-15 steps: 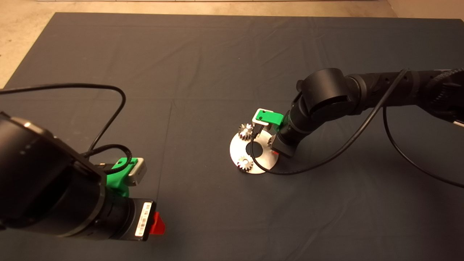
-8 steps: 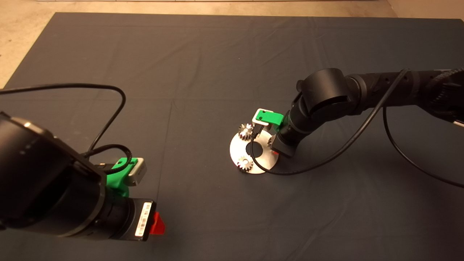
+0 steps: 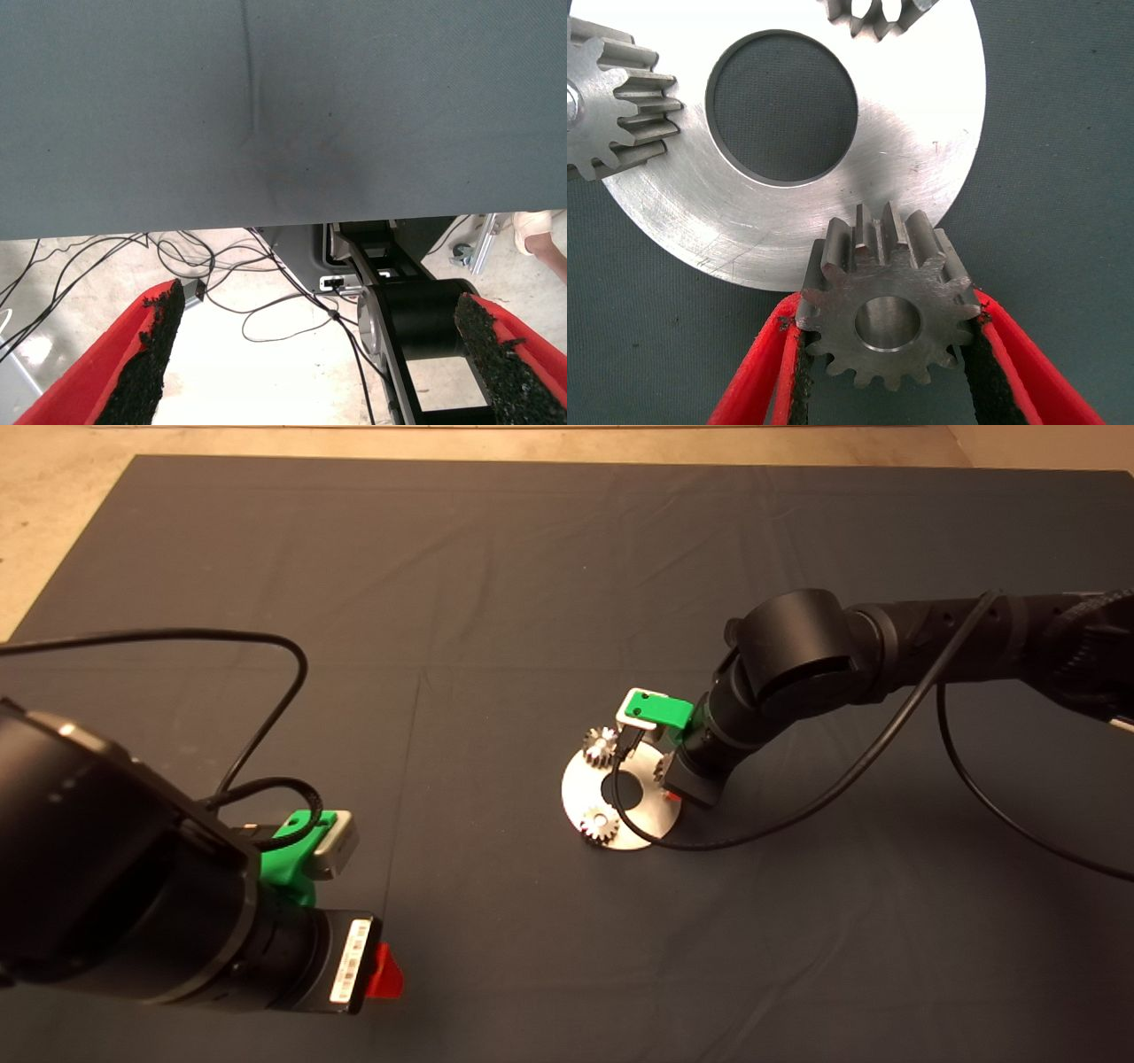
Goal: Install three planetary gears onto the carrier pins
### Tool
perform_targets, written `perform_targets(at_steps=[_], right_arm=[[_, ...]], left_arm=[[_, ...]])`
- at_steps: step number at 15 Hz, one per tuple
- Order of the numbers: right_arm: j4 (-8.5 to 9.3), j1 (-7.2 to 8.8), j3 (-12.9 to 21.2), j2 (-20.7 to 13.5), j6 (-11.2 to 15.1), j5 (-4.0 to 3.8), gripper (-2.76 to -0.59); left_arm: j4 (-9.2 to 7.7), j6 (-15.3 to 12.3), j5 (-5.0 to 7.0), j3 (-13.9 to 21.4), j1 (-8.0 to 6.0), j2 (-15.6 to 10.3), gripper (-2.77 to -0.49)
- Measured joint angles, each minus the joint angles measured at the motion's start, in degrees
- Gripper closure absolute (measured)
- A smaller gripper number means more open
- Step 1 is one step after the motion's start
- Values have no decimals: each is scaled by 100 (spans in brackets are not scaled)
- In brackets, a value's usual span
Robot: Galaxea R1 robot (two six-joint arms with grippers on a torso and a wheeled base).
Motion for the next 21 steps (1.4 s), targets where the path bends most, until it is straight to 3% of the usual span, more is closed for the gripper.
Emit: perform_targets(at_steps=[21], right_arm=[[1,10,1,11,21,12,-101]], left_arm=[[2,0,0,0,0,0,-217]])
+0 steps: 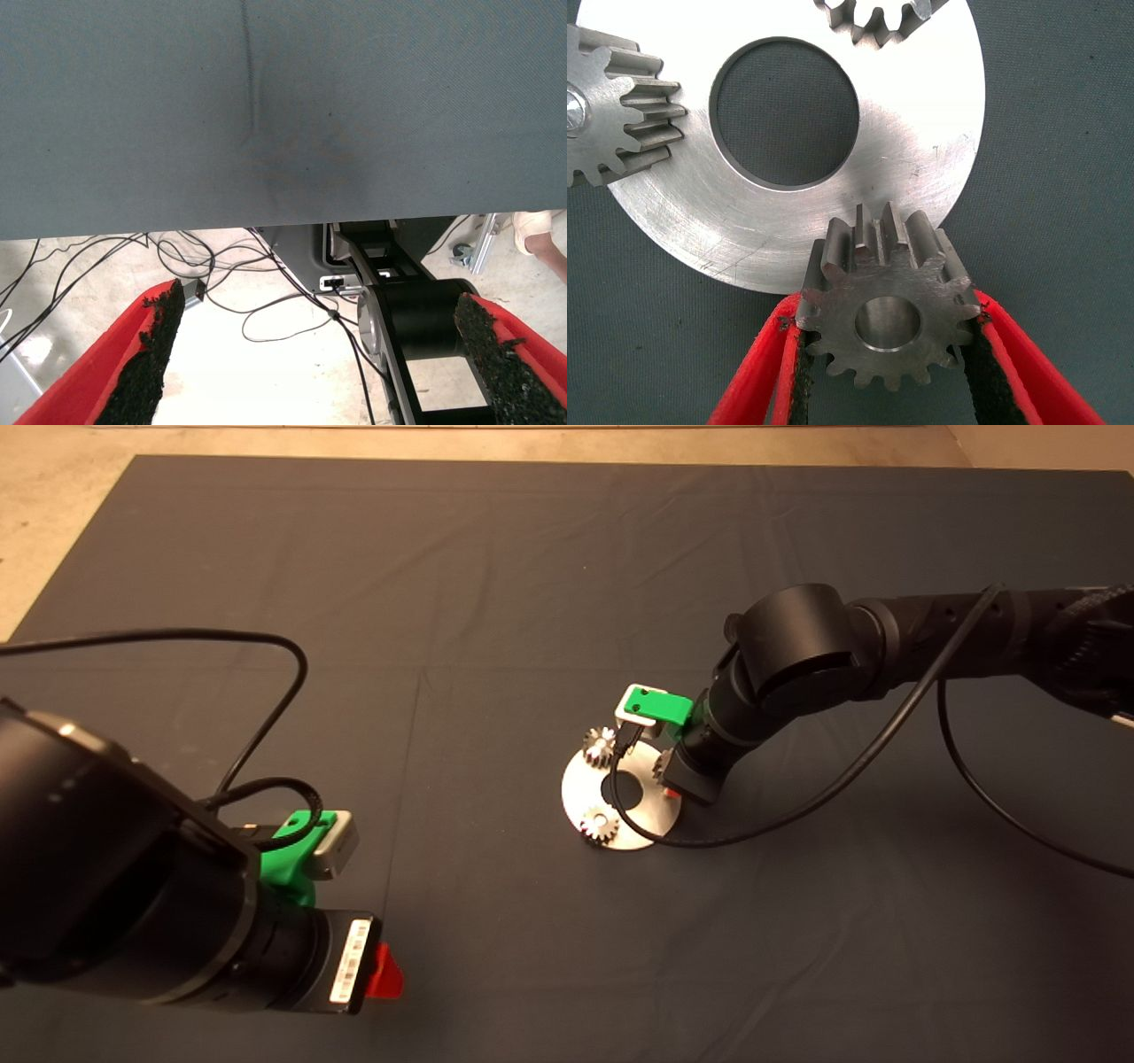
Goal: Install three planetary gears onto the carrier pins
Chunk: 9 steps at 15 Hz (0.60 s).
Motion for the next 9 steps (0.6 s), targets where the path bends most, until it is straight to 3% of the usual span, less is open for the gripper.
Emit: perform_targets(at_steps=[9], right_arm=[[1,-80,9,0,0,-1,-101]], left_arm=[[-2,0,0,0,2,0,-217]])
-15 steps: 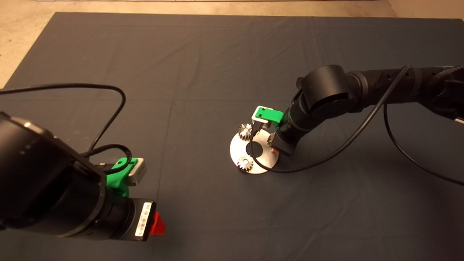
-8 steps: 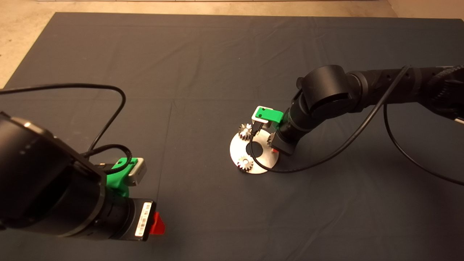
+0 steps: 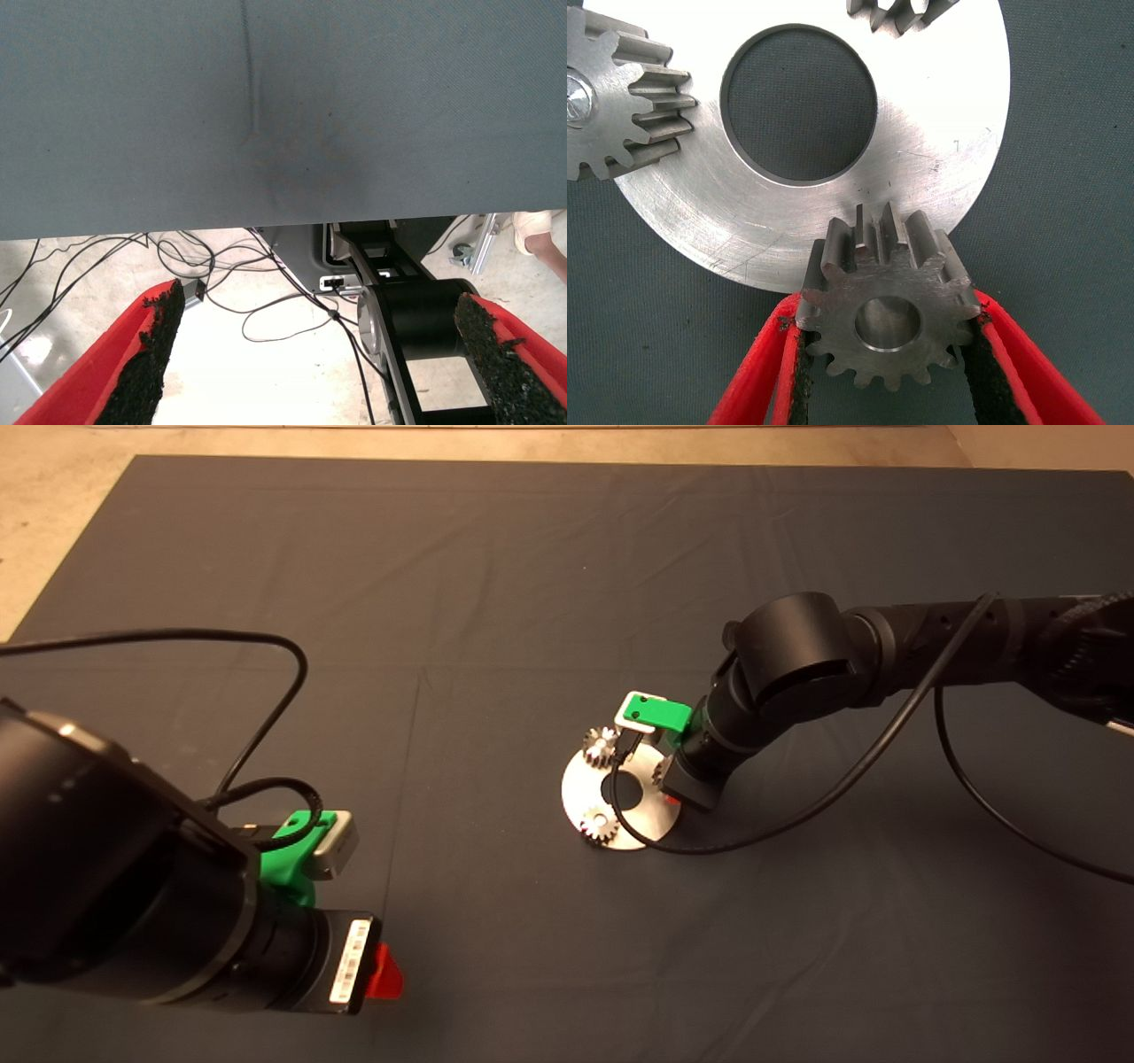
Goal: Install three planetary gears onto the carrier pins
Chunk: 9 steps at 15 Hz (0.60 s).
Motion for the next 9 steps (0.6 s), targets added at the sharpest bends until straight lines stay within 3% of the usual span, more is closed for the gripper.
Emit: perform_targets(at_steps=[9], right_arm=[[0,-1,0,1,0,-2,-102]], left_arm=[[0,0,0,0,-2,0,-217]])
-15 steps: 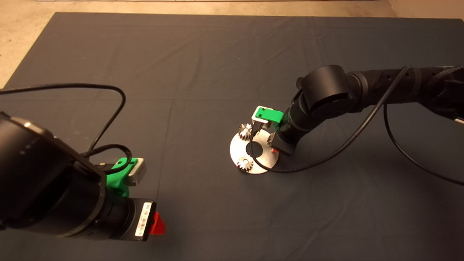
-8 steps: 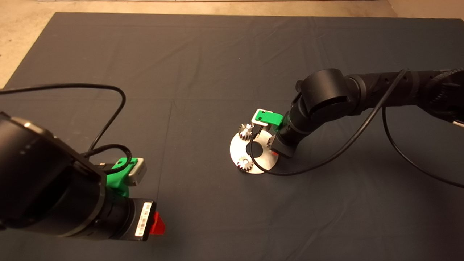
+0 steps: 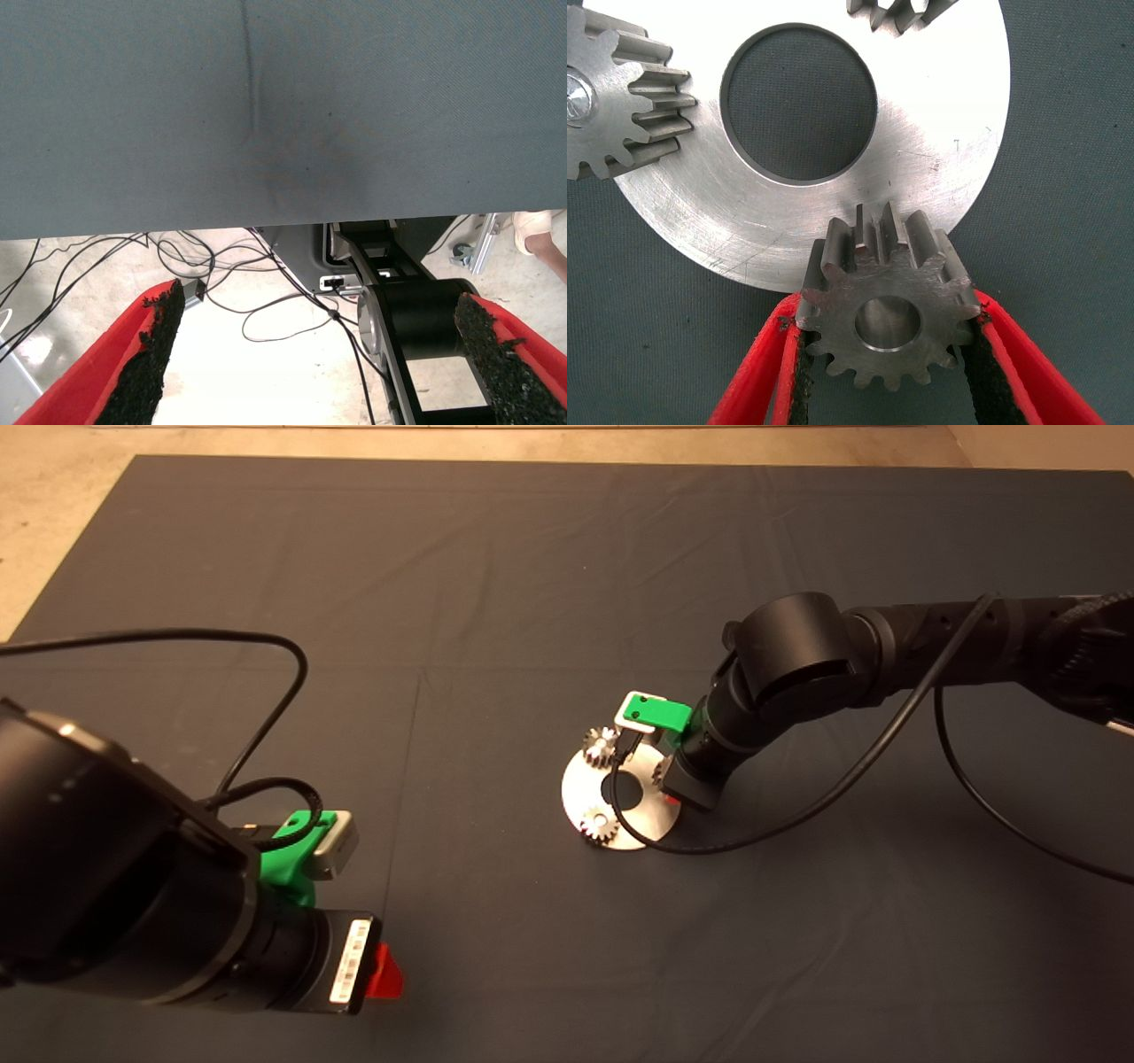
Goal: Install three planetary gears onto the carrier pins
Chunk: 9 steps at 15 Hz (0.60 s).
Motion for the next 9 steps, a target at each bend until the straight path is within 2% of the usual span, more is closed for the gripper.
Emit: perform_targets(at_steps=[9], right_arm=[[52,1,2,1,0,0,-101]], left_arm=[[-1,0,0,0,2,0,-217]])
